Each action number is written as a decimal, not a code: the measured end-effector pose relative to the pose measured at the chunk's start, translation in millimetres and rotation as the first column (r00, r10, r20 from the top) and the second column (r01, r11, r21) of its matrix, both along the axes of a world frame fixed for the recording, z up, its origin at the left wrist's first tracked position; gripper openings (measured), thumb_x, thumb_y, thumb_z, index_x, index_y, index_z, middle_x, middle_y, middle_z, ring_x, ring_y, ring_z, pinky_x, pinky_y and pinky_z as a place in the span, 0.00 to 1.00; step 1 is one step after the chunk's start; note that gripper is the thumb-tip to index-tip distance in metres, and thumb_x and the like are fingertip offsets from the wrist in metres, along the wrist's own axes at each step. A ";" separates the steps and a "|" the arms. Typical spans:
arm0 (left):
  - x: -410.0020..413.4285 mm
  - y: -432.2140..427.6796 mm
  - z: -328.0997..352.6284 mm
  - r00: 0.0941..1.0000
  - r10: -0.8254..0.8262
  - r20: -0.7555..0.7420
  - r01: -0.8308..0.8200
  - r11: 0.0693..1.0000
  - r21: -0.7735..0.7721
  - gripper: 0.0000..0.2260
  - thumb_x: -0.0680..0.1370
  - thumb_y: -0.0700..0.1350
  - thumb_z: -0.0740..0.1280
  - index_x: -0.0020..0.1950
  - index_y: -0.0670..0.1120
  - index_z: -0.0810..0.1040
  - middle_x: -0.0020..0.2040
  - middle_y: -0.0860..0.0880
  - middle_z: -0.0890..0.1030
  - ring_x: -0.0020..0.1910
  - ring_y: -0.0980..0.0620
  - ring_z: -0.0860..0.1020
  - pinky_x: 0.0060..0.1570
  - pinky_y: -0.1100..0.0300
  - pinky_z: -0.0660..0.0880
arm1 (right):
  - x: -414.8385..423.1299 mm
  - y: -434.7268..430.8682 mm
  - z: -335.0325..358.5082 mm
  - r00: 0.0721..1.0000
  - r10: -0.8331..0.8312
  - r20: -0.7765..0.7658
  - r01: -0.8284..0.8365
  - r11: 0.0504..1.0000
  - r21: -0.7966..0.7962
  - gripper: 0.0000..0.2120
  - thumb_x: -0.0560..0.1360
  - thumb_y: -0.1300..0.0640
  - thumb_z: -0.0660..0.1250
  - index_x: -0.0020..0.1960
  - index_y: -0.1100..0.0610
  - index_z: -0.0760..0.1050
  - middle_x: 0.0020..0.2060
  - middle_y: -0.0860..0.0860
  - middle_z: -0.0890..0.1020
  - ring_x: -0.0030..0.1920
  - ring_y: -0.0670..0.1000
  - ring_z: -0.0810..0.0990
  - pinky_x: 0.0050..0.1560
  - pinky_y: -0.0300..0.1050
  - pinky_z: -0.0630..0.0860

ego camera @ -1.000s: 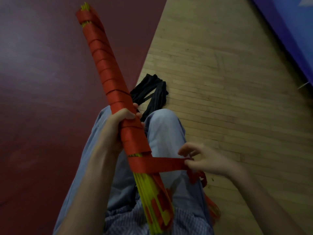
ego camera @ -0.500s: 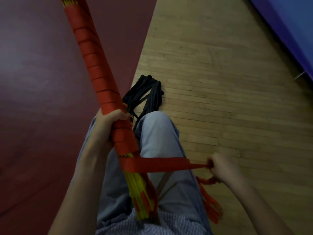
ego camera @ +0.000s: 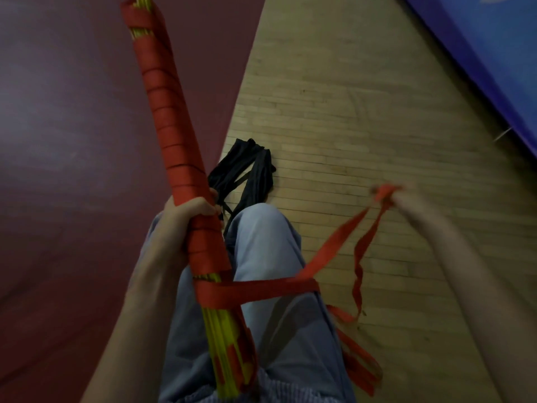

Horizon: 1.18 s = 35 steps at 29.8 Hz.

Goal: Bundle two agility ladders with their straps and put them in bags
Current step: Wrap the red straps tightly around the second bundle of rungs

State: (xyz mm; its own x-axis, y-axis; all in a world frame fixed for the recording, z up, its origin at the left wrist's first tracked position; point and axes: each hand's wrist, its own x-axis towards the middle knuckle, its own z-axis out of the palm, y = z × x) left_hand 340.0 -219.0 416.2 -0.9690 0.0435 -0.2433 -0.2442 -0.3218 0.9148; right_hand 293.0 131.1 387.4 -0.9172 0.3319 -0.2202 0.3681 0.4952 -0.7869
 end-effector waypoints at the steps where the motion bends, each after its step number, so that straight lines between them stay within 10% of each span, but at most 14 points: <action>1: 1.1 2.1 -2.9 1.000 -0.005 0.007 0.005 1.000 0.012 0.21 0.52 0.39 0.68 0.44 0.42 0.73 0.27 0.51 0.78 0.25 0.55 0.76 0.25 0.65 0.74 | -5.0 -2.3 17.3 0.970 -0.098 -0.224 0.089 0.995 -0.052 0.12 0.76 0.66 0.59 0.54 0.59 0.78 0.50 0.55 0.80 0.54 0.50 0.77 0.60 0.46 0.72; 4: 3.1 4.8 -11.3 0.999 -0.015 0.042 0.012 0.997 0.073 0.22 0.50 0.43 0.69 0.43 0.43 0.73 0.30 0.48 0.77 0.26 0.53 0.75 0.27 0.62 0.75 | -4.9 -4.5 36.4 0.927 0.008 -0.376 -0.018 1.000 -0.021 0.11 0.77 0.68 0.58 0.51 0.58 0.77 0.42 0.44 0.81 0.43 0.37 0.80 0.50 0.31 0.74; 6: 5.4 2.9 -14.8 0.998 -0.032 0.050 0.028 0.996 0.089 0.22 0.50 0.43 0.69 0.43 0.44 0.73 0.32 0.47 0.76 0.27 0.52 0.76 0.27 0.62 0.75 | 8.7 -8.8 21.0 0.917 0.357 0.176 -0.366 0.931 0.017 0.11 0.76 0.70 0.59 0.44 0.58 0.75 0.35 0.50 0.81 0.28 0.39 0.78 0.33 0.32 0.75; 9: 7.1 0.0 -16.8 0.996 -0.063 0.057 0.056 0.993 0.105 0.23 0.51 0.44 0.69 0.45 0.44 0.72 0.32 0.49 0.77 0.28 0.52 0.76 0.28 0.61 0.75 | 25.7 -1.4 1.5 0.498 0.494 0.712 -0.615 0.780 -0.111 0.07 0.76 0.62 0.64 0.52 0.56 0.77 0.32 0.51 0.83 0.21 0.44 0.69 0.22 0.35 0.69; 12: 8.8 -3.5 -18.7 0.995 -0.087 0.048 0.082 0.991 0.102 0.24 0.52 0.43 0.70 0.46 0.43 0.72 0.32 0.48 0.76 0.28 0.52 0.75 0.29 0.60 0.75 | 24.1 5.6 8.8 0.665 0.465 0.585 -0.418 0.880 -0.225 0.10 0.76 0.56 0.64 0.57 0.55 0.76 0.31 0.51 0.82 0.19 0.42 0.62 0.20 0.33 0.65; 15: 9.8 0.6 -17.3 0.995 -0.087 0.042 0.083 0.993 0.088 0.25 0.51 0.43 0.69 0.47 0.42 0.72 0.31 0.48 0.77 0.27 0.52 0.76 0.28 0.61 0.75 | 19.1 5.6 11.7 0.611 0.303 0.731 -0.452 0.892 0.008 0.18 0.75 0.55 0.66 0.63 0.59 0.71 0.47 0.54 0.82 0.29 0.46 0.75 0.29 0.37 0.74; 17: 12.4 5.5 -13.6 0.995 -0.095 0.033 0.092 0.993 0.072 0.26 0.50 0.43 0.69 0.47 0.41 0.72 0.30 0.48 0.77 0.27 0.51 0.76 0.27 0.60 0.75 | 19.9 -1.3 5.7 0.569 0.150 0.809 -0.606 0.741 0.289 0.26 0.75 0.59 0.66 0.71 0.59 0.62 0.64 0.57 0.73 0.56 0.53 0.77 0.51 0.40 0.75; 21: 14.2 14.4 -8.9 0.993 -0.108 0.049 0.106 0.994 0.039 0.26 0.49 0.44 0.69 0.46 0.42 0.73 0.31 0.48 0.77 0.25 0.53 0.76 0.26 0.62 0.75 | 38.8 -66.6 22.8 0.733 0.538 0.417 -0.629 0.769 0.113 0.27 0.75 0.60 0.65 0.72 0.54 0.61 0.70 0.52 0.66 0.69 0.50 0.66 0.64 0.41 0.65; 25: 14.5 19.6 -9.5 0.987 -0.139 0.081 0.136 0.990 0.045 0.27 0.49 0.44 0.69 0.47 0.43 0.74 0.33 0.48 0.76 0.26 0.53 0.76 0.28 0.62 0.74 | 84.4 -147.0 48.4 0.560 0.820 0.120 -0.778 0.570 -0.264 0.18 0.72 0.48 0.69 0.61 0.41 0.71 0.62 0.40 0.74 0.63 0.39 0.70 0.63 0.37 0.68; 30: 16.6 15.5 -12.3 0.986 -0.150 0.071 0.148 0.988 0.033 0.28 0.50 0.45 0.70 0.49 0.43 0.73 0.35 0.48 0.76 0.28 0.54 0.77 0.27 0.61 0.75 | 102.5 -159.8 37.2 0.486 0.859 0.159 -0.803 0.511 -0.306 0.14 0.69 0.51 0.73 0.52 0.45 0.72 0.51 0.41 0.78 0.56 0.39 0.76 0.60 0.40 0.73; 35: 14.1 12.7 -12.2 0.991 -0.106 0.084 0.100 0.992 0.075 0.26 0.49 0.44 0.70 0.46 0.44 0.74 0.33 0.49 0.76 0.27 0.53 0.77 0.27 0.61 0.75 | 112.3 -151.6 13.3 0.604 0.796 -0.044 -0.794 0.596 -0.115 0.05 0.72 0.57 0.70 0.44 0.48 0.79 0.49 0.36 0.77 0.55 0.37 0.75 0.56 0.33 0.73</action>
State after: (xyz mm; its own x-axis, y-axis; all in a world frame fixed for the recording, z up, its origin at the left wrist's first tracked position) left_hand 354.2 -206.2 403.9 -0.9334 0.1618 -0.3202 -0.3577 -0.3536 0.8643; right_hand 405.2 -20.5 400.7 -0.8032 -0.5552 -0.2160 -0.1200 0.5059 -0.8542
